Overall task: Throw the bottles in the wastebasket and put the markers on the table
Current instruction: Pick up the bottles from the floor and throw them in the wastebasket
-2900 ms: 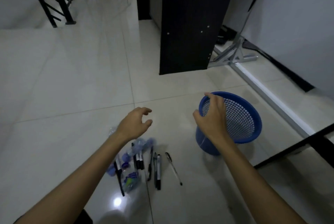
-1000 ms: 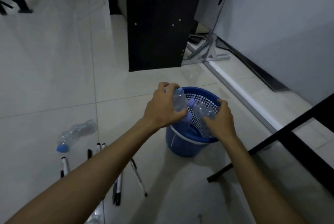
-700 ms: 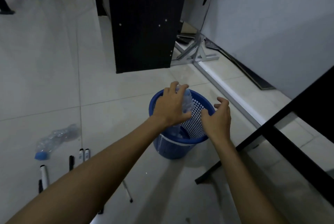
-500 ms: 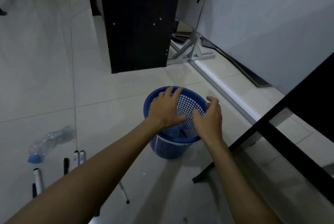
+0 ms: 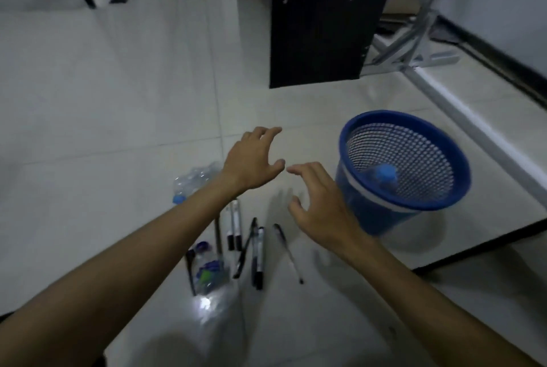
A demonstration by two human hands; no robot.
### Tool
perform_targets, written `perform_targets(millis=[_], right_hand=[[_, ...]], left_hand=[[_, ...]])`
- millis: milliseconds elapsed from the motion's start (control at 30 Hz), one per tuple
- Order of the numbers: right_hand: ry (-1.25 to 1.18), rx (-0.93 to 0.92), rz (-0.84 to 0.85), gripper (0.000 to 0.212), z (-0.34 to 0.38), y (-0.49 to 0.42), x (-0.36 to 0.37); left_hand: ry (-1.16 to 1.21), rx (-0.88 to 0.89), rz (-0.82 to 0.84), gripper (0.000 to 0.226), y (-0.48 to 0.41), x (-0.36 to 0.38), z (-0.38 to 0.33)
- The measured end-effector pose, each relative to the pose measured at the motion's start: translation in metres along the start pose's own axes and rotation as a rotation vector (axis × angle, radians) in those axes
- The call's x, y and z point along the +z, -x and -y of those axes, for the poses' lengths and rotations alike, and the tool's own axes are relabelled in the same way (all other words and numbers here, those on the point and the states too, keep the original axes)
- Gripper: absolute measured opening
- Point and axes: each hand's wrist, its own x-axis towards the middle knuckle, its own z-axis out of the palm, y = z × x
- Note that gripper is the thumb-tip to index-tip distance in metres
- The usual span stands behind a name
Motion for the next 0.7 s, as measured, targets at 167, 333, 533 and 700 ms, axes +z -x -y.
perform_targets(millis=[167, 333, 533, 700], right_hand=[[-0.020, -0.044, 0.327, 0.042, 0.025, 0.016, 0.077], [0.108, 0.140, 0.548, 0.063, 0.041, 0.035, 0.155], [0.206, 0.448, 0.668, 0.084, 0.056, 0.048, 0.220], [0.229, 0.472, 0.668, 0.072, 0.043, 0.056, 0.232]], left_hand=[[-0.061, -0.132, 0.121, 0.066, 0.020, 0.009, 0.075], [-0.164, -0.192, 0.254, 0.066, 0.031, 0.029, 0.136], [-0.219, -0.314, 0.255, 0.065, 0.031, 0.052, 0.181], [-0.213, -0.388, 0.267, 0.064, 0.031, 0.073, 0.204]])
